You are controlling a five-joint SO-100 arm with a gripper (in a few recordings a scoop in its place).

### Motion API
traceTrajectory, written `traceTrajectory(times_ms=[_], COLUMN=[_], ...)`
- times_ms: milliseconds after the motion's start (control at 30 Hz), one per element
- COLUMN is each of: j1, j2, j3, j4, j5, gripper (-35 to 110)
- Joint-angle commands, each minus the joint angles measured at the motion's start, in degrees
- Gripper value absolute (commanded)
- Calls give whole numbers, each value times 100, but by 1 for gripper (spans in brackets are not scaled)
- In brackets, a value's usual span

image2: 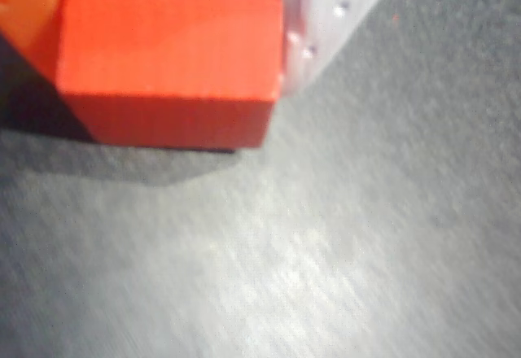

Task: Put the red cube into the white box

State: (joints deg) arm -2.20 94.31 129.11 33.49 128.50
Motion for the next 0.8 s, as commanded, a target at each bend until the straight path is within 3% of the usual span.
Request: traceTrajectory(times_ms=[0,233,400,600,767], j1=[290,1617,3788,6249,7022], j2=[668,2338,3155,3445,3683], j3=[-290,-439,-466,-492,-396], j4=[1072,3050,4104,4834,5317], j5=[-44,-193,-1230,-2232,-2197], gripper=[0,0,0,0,0])
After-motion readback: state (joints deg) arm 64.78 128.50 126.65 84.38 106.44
